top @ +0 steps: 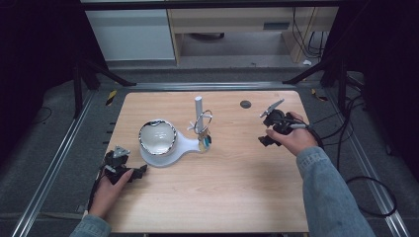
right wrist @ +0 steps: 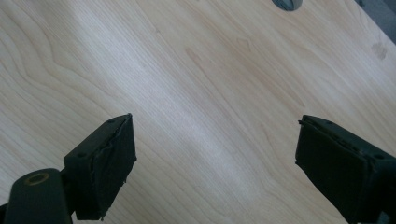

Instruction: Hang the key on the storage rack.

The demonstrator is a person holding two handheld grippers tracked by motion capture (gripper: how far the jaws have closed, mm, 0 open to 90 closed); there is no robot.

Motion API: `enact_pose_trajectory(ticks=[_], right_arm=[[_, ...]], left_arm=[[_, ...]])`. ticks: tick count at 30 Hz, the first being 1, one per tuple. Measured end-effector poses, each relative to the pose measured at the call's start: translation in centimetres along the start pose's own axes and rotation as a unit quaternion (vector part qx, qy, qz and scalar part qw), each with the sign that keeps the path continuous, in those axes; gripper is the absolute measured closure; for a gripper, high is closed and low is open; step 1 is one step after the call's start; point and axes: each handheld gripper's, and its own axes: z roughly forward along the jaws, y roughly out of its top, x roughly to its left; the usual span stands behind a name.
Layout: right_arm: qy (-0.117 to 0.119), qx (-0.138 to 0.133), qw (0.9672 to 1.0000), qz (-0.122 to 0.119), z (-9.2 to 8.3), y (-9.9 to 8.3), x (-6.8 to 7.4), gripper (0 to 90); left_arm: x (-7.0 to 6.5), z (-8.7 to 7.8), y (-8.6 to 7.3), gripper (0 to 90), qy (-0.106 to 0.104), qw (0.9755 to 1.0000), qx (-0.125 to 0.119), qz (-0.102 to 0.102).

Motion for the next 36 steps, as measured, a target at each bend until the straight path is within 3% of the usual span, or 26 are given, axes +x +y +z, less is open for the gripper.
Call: enact_pose_trajectory(ticks=[7, 15, 23, 32, 36], right_arm=[[0.007, -0.012, 0.9995, 0.028, 1.1, -3.1, 0.1, 12.7], [0.014, -0.029, 0.998, 0.054, 2.8, -5.4, 0.6, 12.7], [0.011, -0.033, 0.9959, 0.083, 4.3, -7.0, 0.3, 12.5], [0.019, -0.052, 0.9896, 0.133, 6.0, -7.9, -0.4, 11.9], [0.019, -0.044, 0.9897, 0.135, 6.9, -8.0, -0.1, 11.0]], left_arm=[[0.0, 0.0, 0.0, 0.0, 0.0, 1.0, 0.0, 0.0], [0.0, 0.0, 0.0, 0.0, 0.0, 1.0, 0.0, 0.0], [0.0, 0.0, 0.0, 0.0, 0.0, 1.0, 0.0, 0.0], [0.0, 0.0, 0.0, 0.0, 0.0, 1.0, 0.0, 0.0], [0.0, 0.0, 0.0, 0.0, 0.0, 1.0, 0.0, 0.0]])
